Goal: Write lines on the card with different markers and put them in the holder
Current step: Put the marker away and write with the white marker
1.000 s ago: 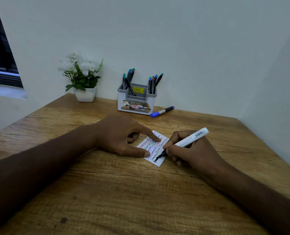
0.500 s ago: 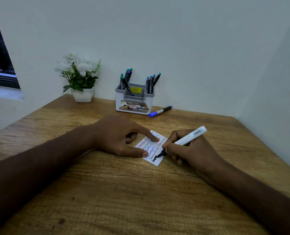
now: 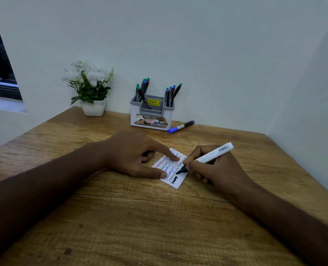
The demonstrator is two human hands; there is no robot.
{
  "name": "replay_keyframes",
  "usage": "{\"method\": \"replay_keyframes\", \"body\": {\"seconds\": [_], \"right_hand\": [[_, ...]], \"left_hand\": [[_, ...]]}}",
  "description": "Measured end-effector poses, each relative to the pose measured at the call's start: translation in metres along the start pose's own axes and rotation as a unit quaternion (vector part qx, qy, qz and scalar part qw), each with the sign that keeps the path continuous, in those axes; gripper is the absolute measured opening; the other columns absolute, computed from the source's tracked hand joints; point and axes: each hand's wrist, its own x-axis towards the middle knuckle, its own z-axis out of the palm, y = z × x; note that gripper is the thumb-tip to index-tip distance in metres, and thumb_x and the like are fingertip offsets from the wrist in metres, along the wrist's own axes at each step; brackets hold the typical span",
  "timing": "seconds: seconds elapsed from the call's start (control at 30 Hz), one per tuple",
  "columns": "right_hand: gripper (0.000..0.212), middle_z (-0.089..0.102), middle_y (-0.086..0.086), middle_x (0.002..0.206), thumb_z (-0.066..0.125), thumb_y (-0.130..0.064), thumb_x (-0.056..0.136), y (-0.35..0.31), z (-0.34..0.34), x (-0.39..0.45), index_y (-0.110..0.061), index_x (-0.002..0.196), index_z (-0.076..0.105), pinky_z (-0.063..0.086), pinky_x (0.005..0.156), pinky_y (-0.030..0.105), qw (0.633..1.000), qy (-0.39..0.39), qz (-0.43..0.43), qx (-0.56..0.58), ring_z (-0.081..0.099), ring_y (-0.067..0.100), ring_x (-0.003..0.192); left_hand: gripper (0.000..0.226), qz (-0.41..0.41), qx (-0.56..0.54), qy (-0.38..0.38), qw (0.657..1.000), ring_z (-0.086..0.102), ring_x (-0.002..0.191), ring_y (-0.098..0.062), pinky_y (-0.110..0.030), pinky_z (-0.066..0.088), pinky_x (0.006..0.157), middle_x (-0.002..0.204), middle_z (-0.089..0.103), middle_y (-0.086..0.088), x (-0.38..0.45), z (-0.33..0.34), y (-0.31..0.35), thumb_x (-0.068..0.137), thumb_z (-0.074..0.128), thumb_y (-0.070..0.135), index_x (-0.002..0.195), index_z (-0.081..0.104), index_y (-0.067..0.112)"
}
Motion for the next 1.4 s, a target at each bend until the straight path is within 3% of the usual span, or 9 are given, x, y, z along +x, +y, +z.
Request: {"method": "replay_keyframes", "body": {"seconds": [0.13,0.4,0.53,0.77,1.03,1.4], "right_hand": [[0.012,0.071,-0.014,0.060,0.077,-0.016,0.089,-0.0017,0.0001,-0.0009,-0.019,0.077,0.077,0.042,0.051,0.012,1.000,-0.010,-0.018,-0.021,0.061,-0.005,0.052],[0.010,0.073,-0.010,0.062,0.076,-0.018,0.089,-0.0002,-0.0014,-0.0005,-0.013,0.081,0.078,0.045,0.053,0.018,1.000,-0.006,-0.012,-0.024,0.059,-0.002,0.052],[0.010,0.074,-0.005,0.064,0.079,-0.024,0.089,0.0003,-0.0012,0.0006,-0.021,0.080,0.079,0.047,0.053,0.022,1.000,0.000,-0.008,-0.019,0.059,0.004,0.055],[0.012,0.073,-0.001,0.064,0.076,-0.021,0.088,0.0017,-0.0019,0.0002,-0.013,0.078,0.077,0.050,0.059,0.030,1.000,0.011,-0.001,-0.005,0.060,0.010,0.056],[0.012,0.073,-0.003,0.063,0.076,-0.024,0.091,0.0026,-0.0015,0.0018,-0.015,0.082,0.079,0.051,0.055,0.020,1.000,0.016,0.006,-0.007,0.060,0.005,0.054],[0.011,0.075,0.002,0.066,0.076,-0.022,0.089,0.0064,-0.0019,0.0039,-0.014,0.082,0.080,0.054,0.058,0.024,0.999,0.033,0.014,0.008,0.064,0.010,0.057]], "left_hand": [[0.060,-0.001,-0.003,0.001,1.000,0.055,0.062,-0.009,-0.040,0.045,0.056,0.058,0.055,0.010,-0.0001,0.0004,0.0000,0.083,0.047,0.086,0.139,0.043,0.066],[0.061,-0.001,-0.005,-0.001,1.000,0.055,0.062,-0.007,-0.039,0.045,0.056,0.058,0.055,0.012,0.0001,-0.0005,0.0009,0.082,0.046,0.086,0.140,0.044,0.065],[0.060,0.001,-0.004,-0.004,1.000,0.056,0.064,-0.007,-0.039,0.045,0.057,0.060,0.055,0.012,0.0004,-0.0006,0.0005,0.084,0.049,0.084,0.140,0.044,0.064],[0.060,0.001,-0.007,-0.001,1.000,0.056,0.065,-0.007,-0.039,0.045,0.057,0.060,0.055,0.011,-0.0002,-0.0004,0.0003,0.082,0.047,0.086,0.139,0.043,0.066],[0.062,0.001,-0.004,-0.003,1.000,0.054,0.064,-0.006,-0.033,0.042,0.055,0.060,0.055,0.010,-0.0007,0.0001,-0.0010,0.082,0.045,0.087,0.140,0.043,0.065],[0.060,-0.007,-0.007,-0.014,1.000,0.056,0.068,-0.012,-0.034,0.042,0.056,0.064,0.058,0.006,0.0012,0.0009,-0.0013,0.084,0.050,0.084,0.140,0.042,0.066]]}}
